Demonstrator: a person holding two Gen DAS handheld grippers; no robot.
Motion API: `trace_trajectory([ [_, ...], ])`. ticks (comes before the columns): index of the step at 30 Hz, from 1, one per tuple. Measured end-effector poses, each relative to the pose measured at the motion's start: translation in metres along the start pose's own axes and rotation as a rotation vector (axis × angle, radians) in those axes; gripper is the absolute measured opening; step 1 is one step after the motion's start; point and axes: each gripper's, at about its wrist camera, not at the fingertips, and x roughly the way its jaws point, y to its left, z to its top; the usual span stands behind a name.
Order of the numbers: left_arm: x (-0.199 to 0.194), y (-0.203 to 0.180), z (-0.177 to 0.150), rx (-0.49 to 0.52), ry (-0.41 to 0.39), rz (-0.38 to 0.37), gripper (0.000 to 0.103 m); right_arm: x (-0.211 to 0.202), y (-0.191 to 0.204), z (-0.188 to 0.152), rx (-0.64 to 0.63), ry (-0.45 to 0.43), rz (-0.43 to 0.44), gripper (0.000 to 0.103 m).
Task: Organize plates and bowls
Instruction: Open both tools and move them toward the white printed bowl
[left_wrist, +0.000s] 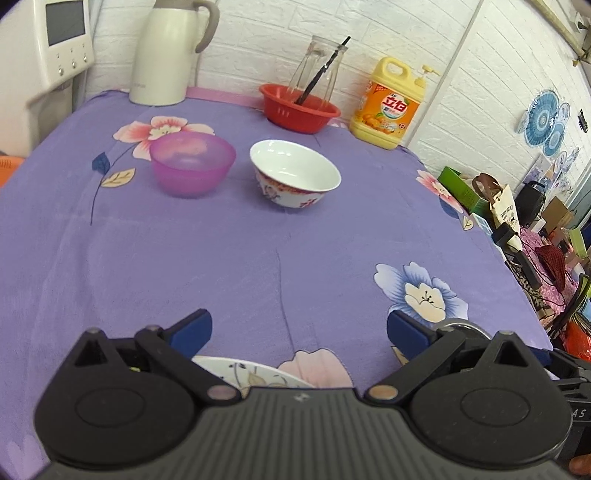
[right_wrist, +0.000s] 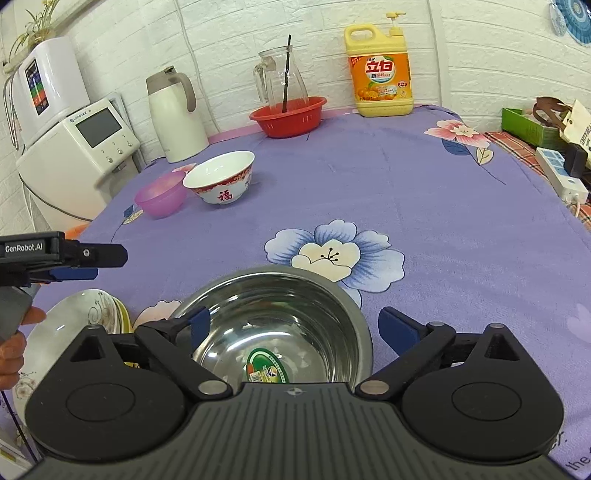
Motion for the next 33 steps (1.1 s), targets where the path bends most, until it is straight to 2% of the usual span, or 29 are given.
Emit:
trace_trajectory([
  [4, 0.005, 0.013, 0.003, -0.041, 0.003, 0.014, 0.100, 0.004, -0.003, 0.004, -0.004, -0.001, -0.006, 0.103],
  [16, 0.030, 0.025, 0.021, -0.066, 0.031, 0.013, 0.100, 0.033, -0.015, 0.018, 0.006, 0.051, 0.006, 0.103],
  [19, 0.041, 0.028, 0.037, -0.098, 0.060, -0.002, 0.100, 0.040, -0.014, 0.031, -0.029, 0.059, 0.020, 0.103],
  [22, 0.050, 0.029, 0.055, -0.124, 0.054, -0.024, 0.100, 0.048, -0.011, 0.056, -0.071, 0.049, 0.041, 0.103],
  [27, 0.074, 0.036, 0.091, -0.288, 0.046, -0.071, 0.100, 0.080, 0.002, 0.109, -0.158, 0.038, 0.051, 0.103],
  [30, 0.093, 0.041, 0.104, -0.406, 0.048, -0.058, 0.099, 0.110, 0.009, 0.139, -0.203, 0.038, 0.035, 0.103],
  [33, 0.112, 0.044, 0.111, -0.481, 0.055, -0.036, 0.099, 0.144, 0.013, 0.158, -0.218, 0.062, 0.056, 0.103],
])
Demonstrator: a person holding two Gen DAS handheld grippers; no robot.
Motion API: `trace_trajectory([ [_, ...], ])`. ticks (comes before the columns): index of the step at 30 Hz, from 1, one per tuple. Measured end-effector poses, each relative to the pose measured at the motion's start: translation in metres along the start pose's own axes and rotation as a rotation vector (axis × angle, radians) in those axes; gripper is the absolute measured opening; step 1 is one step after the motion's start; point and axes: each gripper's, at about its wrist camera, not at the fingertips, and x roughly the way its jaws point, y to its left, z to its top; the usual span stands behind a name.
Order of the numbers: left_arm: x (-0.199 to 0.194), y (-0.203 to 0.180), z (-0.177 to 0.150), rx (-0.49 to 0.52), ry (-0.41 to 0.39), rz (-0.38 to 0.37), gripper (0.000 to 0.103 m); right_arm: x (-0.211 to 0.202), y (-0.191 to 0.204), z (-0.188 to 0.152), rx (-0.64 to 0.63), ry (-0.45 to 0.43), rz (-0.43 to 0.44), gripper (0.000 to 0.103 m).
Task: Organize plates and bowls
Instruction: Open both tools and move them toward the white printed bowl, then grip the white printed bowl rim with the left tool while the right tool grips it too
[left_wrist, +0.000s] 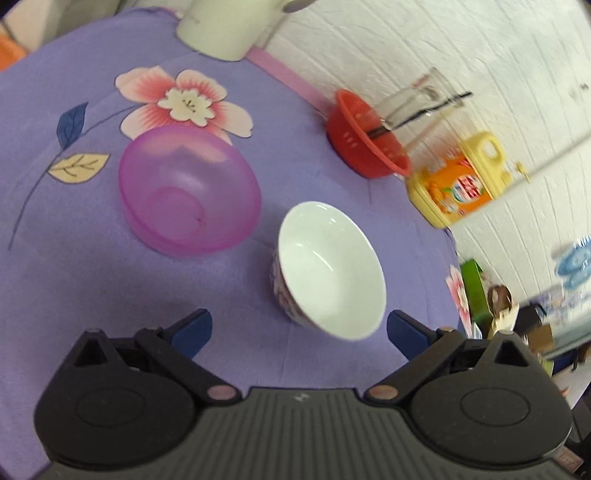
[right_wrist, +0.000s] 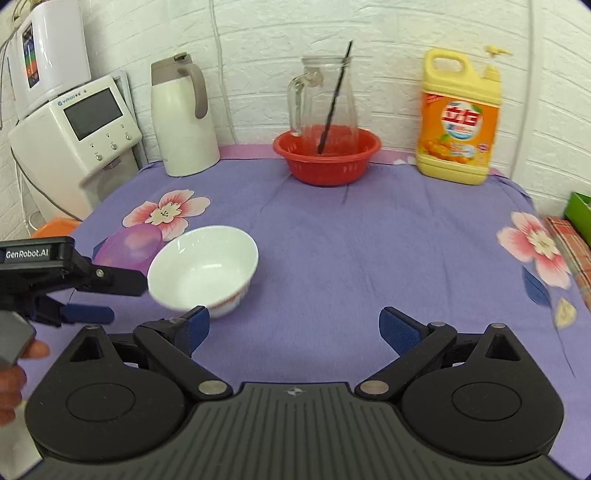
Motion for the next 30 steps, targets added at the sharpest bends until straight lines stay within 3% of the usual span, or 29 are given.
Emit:
trace_trajectory([
  [5, 0.020, 0.000, 0.008, -0.037, -0.025, 0.035, 0.099, 0.048, 0.004, 0.012, -0.032, 0.056, 0.016, 0.103],
  [11, 0.042, -0.012, 0.012, -0.012, -0.025, 0.040, 0.097, 0.090, 0.016, 0.018, -0.062, 0.103, 0.048, 0.103],
  [13, 0.046, -0.013, 0.013, 0.009, -0.020, 0.024, 0.079, 0.103, 0.019, 0.019, -0.080, 0.118, 0.049, 0.103],
  [14, 0.047, -0.013, 0.012, 0.023, -0.026, 0.025, 0.076, 0.107, 0.021, 0.018, -0.093, 0.126, 0.044, 0.103],
  [23, 0.049, -0.014, 0.014, 0.063, -0.025, 0.015, 0.070, 0.115, 0.013, 0.009, -0.080, 0.089, 0.057, 0.103],
  [26, 0.051, -0.014, 0.013, 0.069, -0.018, 0.001, 0.069, 0.116, 0.016, 0.015, -0.071, 0.137, 0.048, 0.103],
  [30, 0.052, -0.013, 0.013, 0.089, -0.017, -0.008, 0.056, 0.111, 0.025, 0.013, -0.087, 0.125, 0.106, 0.103],
])
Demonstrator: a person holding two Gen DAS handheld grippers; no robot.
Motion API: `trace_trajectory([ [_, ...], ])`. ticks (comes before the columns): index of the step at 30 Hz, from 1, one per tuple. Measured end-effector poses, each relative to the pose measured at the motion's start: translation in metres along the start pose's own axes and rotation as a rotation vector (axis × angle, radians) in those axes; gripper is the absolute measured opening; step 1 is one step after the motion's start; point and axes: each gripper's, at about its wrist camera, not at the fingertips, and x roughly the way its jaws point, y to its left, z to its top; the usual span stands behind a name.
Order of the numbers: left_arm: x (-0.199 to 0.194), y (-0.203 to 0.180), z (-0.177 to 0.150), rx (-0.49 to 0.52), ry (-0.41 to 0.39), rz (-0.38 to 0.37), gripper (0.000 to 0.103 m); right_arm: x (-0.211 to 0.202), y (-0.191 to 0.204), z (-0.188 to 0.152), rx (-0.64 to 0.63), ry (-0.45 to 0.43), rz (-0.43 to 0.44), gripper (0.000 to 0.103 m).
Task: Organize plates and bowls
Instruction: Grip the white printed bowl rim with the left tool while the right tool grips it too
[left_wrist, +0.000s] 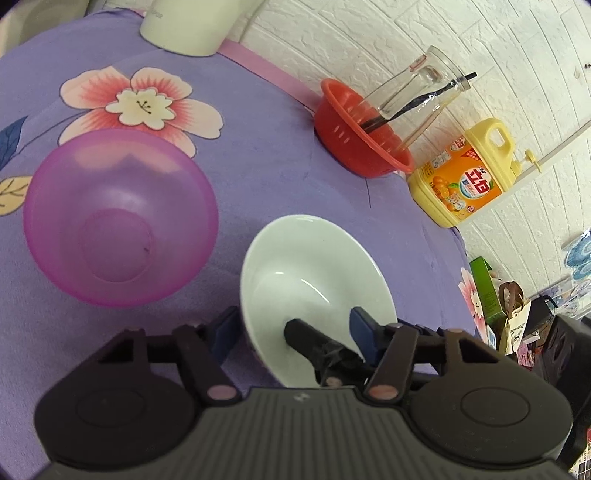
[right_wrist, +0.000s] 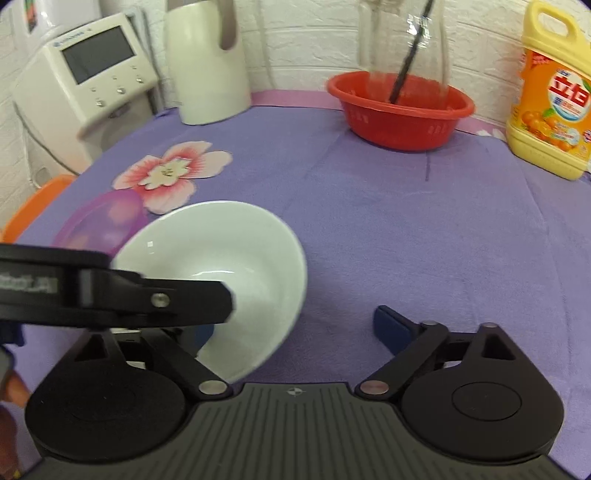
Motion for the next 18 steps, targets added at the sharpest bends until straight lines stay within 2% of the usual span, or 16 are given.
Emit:
trace_trajectory([
  [1, 0.000, 0.001, 0.000, 0.004, -0.002, -0.001, 0.053, -0.001, 0.002, -0.001, -0.015, -0.004, 0.004, 0.103],
  [5, 0.002, -0.004, 0.000, 0.037, -0.007, 0.016, 0.052, -0.002, 0.007, -0.003, -0.028, -0.023, 0.044, 0.103],
  [7, 0.002, -0.008, -0.002, 0.072, 0.003, 0.030, 0.053, -0.003, 0.016, -0.001, -0.039, -0.014, 0.068, 0.092],
  [11, -0.007, 0.000, -0.008, 0.032, 0.045, -0.021, 0.053, -0.010, 0.025, -0.006, -0.067, -0.008, 0.040, 0.092],
  [14, -0.018, -0.004, -0.021, 0.048, 0.059, -0.023, 0.053, -0.019, 0.023, -0.014, -0.028, 0.013, 0.051, 0.092],
  [18, -0.040, -0.012, -0.042, 0.052, 0.069, -0.057, 0.053, -0.044, 0.034, -0.028, -0.043, 0.025, 0.023, 0.092],
])
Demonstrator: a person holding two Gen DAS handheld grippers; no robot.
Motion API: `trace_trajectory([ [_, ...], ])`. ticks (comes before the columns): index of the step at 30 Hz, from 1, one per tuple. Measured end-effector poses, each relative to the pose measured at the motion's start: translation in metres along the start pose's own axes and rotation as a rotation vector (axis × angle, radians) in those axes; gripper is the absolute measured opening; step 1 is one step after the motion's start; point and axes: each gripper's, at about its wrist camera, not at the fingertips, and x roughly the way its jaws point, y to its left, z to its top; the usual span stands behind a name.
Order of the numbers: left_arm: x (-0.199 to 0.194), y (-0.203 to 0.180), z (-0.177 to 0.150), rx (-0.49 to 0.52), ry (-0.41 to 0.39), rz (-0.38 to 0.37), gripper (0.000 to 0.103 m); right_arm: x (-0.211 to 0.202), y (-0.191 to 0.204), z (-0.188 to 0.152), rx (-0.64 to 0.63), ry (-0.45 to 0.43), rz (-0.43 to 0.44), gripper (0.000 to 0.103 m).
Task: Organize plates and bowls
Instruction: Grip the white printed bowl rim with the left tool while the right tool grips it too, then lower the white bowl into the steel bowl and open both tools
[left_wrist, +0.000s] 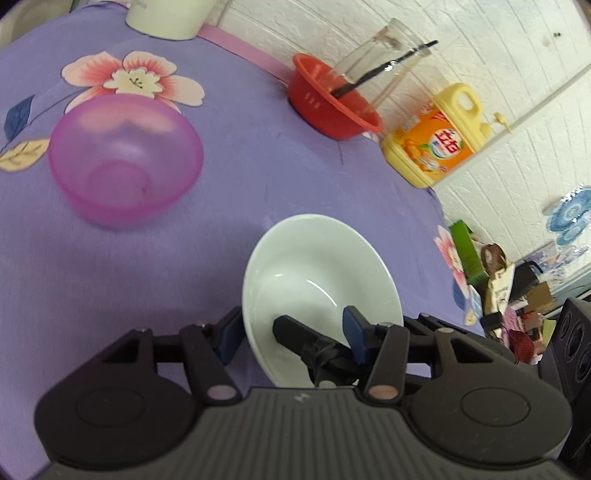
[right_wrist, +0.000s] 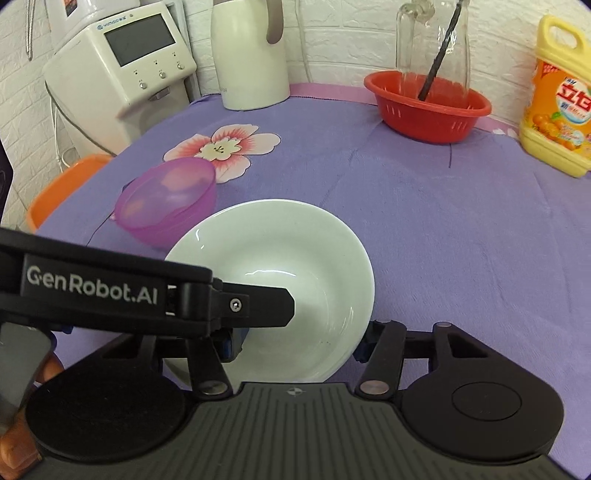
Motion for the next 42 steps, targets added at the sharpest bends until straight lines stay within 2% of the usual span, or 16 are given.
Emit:
trace_trajectory([
  [5, -0.040, -0.030, -0.037, 0.055, -0.020, -0.046, 0.053, -0.050, 0.014, -0.021, -0.020, -0.028, -0.032, 0.096],
  [11, -0.076, -0.066, -0.096, 0.117, -0.019, -0.112, 0.053, -0.123, 0.028, -0.063, -0.030, -0.066, -0.093, 0.101],
  [16, -0.083, -0.082, -0.145, 0.164, 0.032, -0.133, 0.053, -0.160, 0.031, -0.109, 0.007, -0.069, -0.126, 0.103],
  [21, -0.079, -0.085, -0.181, 0.203, 0.094, -0.116, 0.053, -0.171, 0.027, -0.148, 0.071, -0.052, -0.105, 0.103],
  [27, -0.073, -0.081, -0.190, 0.224, 0.103, -0.092, 0.054, -0.168, 0.025, -0.168, 0.114, -0.044, -0.065, 0.103],
  [30, -0.074, -0.079, -0.189, 0.236, 0.107, -0.083, 0.065, -0.170, 0.026, -0.170, 0.095, -0.063, -0.073, 0.103],
  [32, -0.075, -0.079, -0.188, 0.239, 0.123, -0.094, 0.070, -0.171, 0.024, -0.171, 0.098, -0.078, -0.063, 0.103],
  [36, -0.076, -0.084, -0.187, 0.264, 0.165, -0.127, 0.089, -0.178, 0.020, -0.176, 0.125, -0.096, -0.031, 0.103],
  [39, -0.078, -0.089, -0.186, 0.274, 0.184, -0.116, 0.097, -0.178, 0.023, -0.178, 0.113, -0.094, -0.032, 0.103],
  [42, -0.080, -0.092, -0.179, 0.281, 0.189, -0.106, 0.099, -0.180, 0.023, -0.176, 0.105, -0.106, -0.049, 0.103],
])
